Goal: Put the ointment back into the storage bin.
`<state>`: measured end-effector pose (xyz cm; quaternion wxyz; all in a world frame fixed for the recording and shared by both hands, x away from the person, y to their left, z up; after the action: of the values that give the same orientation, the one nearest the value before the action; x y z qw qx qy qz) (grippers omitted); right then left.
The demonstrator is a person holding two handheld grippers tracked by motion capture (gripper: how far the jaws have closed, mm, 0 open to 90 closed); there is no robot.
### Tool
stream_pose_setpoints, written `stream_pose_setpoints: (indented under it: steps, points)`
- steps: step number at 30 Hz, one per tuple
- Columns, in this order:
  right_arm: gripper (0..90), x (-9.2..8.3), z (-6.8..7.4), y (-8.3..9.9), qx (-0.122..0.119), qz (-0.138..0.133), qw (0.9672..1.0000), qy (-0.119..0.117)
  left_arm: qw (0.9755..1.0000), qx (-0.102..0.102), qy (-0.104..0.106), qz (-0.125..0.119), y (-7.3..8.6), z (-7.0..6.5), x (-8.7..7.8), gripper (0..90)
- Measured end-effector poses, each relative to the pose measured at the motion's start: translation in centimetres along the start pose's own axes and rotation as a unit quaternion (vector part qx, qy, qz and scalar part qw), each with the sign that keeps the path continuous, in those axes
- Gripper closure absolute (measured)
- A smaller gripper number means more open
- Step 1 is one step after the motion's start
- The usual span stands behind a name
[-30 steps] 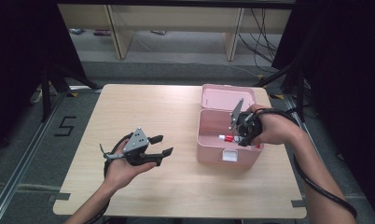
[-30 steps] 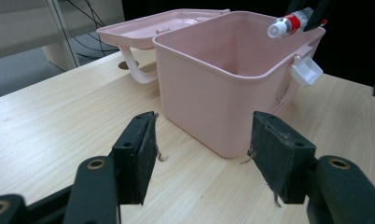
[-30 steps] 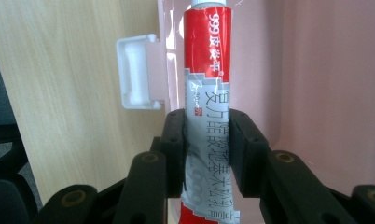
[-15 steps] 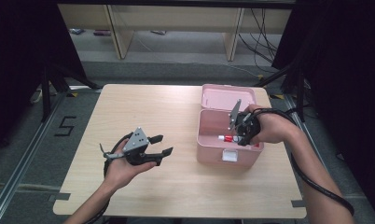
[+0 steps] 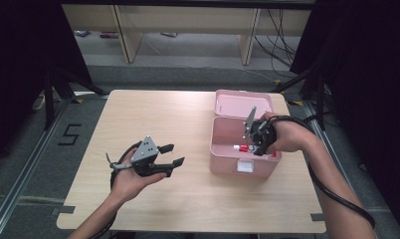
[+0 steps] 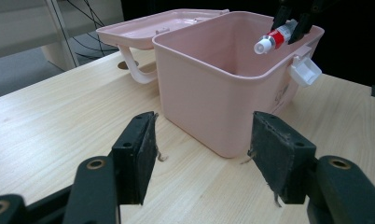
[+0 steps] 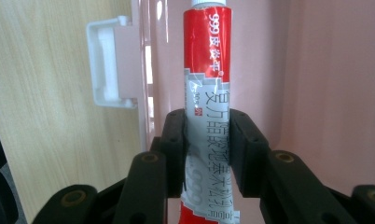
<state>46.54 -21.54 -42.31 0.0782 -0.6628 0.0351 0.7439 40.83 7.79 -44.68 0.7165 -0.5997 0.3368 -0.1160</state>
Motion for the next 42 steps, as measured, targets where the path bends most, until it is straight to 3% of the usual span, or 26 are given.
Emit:
stream_pose_setpoints:
  steps: [1,3,4,5,7,12,13,14,16,20,27,29,30,33,38,39,42]
  points:
    - [70.4,0.1,0.0,0.0,0.009,0.000,1.0000,0.000,1.0000,0.001,0.001,0.000,0.0,0.0,0.0,40.3]
    - [70.4,0.3,-0.3,0.1,-0.005,0.001,1.0000,0.001,1.0000,0.001,0.001,0.000,0.0,-0.1,0.0,40.3]
    - [70.4,0.3,-0.1,0.0,0.007,-0.001,1.0000,-0.007,1.0000,0.002,0.001,0.001,0.0,-0.1,0.0,40.3]
    - [70.4,0.3,-0.4,-0.1,-0.018,-0.004,0.9998,-0.001,1.0000,0.003,0.002,0.001,0.0,-0.1,0.0,40.3]
    - [70.4,0.4,-0.3,0.1,0.004,0.000,1.0000,-0.001,1.0000,0.000,0.001,0.002,0.0,-0.1,0.1,40.3]
    - [70.4,0.6,-0.5,0.2,-0.005,0.004,1.0000,-0.007,1.0000,0.000,0.001,0.001,0.1,-0.1,0.0,40.2]
    - [70.4,0.7,-0.5,0.3,0.003,0.004,1.0000,-0.003,1.0000,0.000,0.001,0.001,0.1,-0.1,0.0,40.2]
    - [70.4,0.7,-0.4,0.2,0.009,0.005,0.9998,-0.015,1.0000,0.000,0.001,0.002,0.1,-0.1,0.0,40.2]
    - [70.4,0.8,-0.5,0.3,0.010,0.002,0.9999,-0.006,1.0000,0.002,0.002,0.001,0.2,-0.1,0.1,40.3]
    - [70.4,1.0,-0.8,0.3,0.004,0.001,0.9999,-0.011,1.0000,0.000,0.002,0.002,0.1,-0.1,0.1,40.2]
    - [70.4,1.5,-0.9,0.3,0.017,0.005,0.9997,-0.015,1.0000,0.001,0.006,-0.002,0.1,-0.2,0.2,40.1]
    - [70.4,1.6,-1.3,0.2,-0.005,0.000,0.9999,-0.012,1.0000,-0.002,0.005,-0.001,0.2,-0.2,0.2,40.1]
    - [70.4,1.6,-1.0,0.3,0.016,0.008,0.9997,-0.014,1.0000,-0.001,0.001,0.004,0.2,-0.2,0.1,40.1]
    - [70.4,1.8,-1.2,0.3,0.006,0.013,0.9998,-0.013,1.0000,-0.003,0.005,-0.002,0.2,-0.2,0.2,40.1]
    - [70.4,2.0,-1.3,0.4,0.014,0.011,0.9997,-0.014,1.0000,-0.002,0.002,0.002,0.2,-0.2,0.1,40.1]
    - [70.4,2.1,-1.4,0.3,0.000,0.014,0.9998,-0.015,1.0000,-0.003,0.003,0.000,0.2,-0.2,0.1,40.1]
    - [70.4,2.2,-1.3,0.4,0.016,0.014,0.9997,-0.015,1.0000,-0.001,0.001,0.003,0.2,-0.2,0.1,40.0]
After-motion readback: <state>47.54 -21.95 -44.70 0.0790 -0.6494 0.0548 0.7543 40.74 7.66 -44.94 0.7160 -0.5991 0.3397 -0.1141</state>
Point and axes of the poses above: each handheld gripper's, and its own axes: x roughly forward along the jaws, y roughly out of its underside, z roughly to its left, the point moved 7 cm from there along x, roughly forward along the jaws, and after that the axes turned 14 degrees about -y, right-handed, at the moved point
